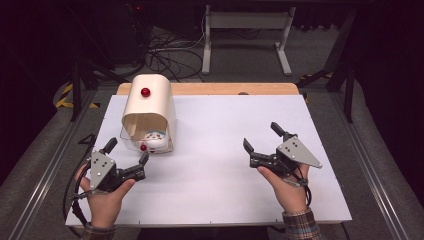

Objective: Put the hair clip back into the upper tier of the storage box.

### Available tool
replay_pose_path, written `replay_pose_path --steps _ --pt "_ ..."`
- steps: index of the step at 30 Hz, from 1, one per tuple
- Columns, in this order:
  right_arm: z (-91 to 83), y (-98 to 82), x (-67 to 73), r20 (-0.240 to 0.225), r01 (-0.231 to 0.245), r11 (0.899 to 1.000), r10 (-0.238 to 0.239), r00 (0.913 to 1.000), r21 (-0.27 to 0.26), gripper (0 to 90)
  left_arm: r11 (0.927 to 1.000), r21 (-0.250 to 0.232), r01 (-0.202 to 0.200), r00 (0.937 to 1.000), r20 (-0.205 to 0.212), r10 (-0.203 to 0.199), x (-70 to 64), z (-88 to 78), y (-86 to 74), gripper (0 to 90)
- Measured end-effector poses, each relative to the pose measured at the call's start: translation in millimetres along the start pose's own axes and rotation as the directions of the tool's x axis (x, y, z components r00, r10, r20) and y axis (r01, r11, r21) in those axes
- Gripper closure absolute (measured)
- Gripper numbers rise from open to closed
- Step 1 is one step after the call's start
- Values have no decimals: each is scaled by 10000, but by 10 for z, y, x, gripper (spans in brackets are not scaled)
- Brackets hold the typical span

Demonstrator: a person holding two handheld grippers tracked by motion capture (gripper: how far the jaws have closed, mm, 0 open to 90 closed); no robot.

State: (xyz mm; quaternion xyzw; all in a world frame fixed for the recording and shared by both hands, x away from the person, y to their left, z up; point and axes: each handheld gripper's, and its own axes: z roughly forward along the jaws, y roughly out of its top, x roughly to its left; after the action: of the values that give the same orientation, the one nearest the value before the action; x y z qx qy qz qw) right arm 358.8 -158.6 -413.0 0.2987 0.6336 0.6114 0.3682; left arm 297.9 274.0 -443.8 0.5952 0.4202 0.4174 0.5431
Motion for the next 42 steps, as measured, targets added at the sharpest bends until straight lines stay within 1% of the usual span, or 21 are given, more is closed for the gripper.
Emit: replay_pose_path --steps 8,15,20,25,28,36,42 --pt "-83 -14 -74 168 -12 10000 12 9999 2 39 10000 -2 -25 10000 -24 25 -1 0 -1 5" --pt "-149 -64 -136 342 -114 9999 113 9994 17 40 10000 -33 -27 10000 -32 26 -6 -4 5 5" --pt "-187 -107 -167 425 -91 9999 89 9991 61 42 10000 -17 -72 10000 -13 72 -12 0 2 5" --pt "-216 -139 -185 465 -100 9999 97 9989 61 45 10000 -48 -24 10000 23 24 -18 2 -2 6" --pt "-234 -149 -200 487 -92 9999 89 9988 57 46 9999 -123 83 9999 139 -82 -13 -3 -3 6" --pt "-275 -200 -259 610 -233 9997 232 9979 1 49 9999 -117 59 9999 122 -58 -14 -1 -7 6" --pt "-292 -248 -290 638 -271 9996 265 9976 87 51 9999 -119 42 9999 121 -41 -26 1 -8 7"
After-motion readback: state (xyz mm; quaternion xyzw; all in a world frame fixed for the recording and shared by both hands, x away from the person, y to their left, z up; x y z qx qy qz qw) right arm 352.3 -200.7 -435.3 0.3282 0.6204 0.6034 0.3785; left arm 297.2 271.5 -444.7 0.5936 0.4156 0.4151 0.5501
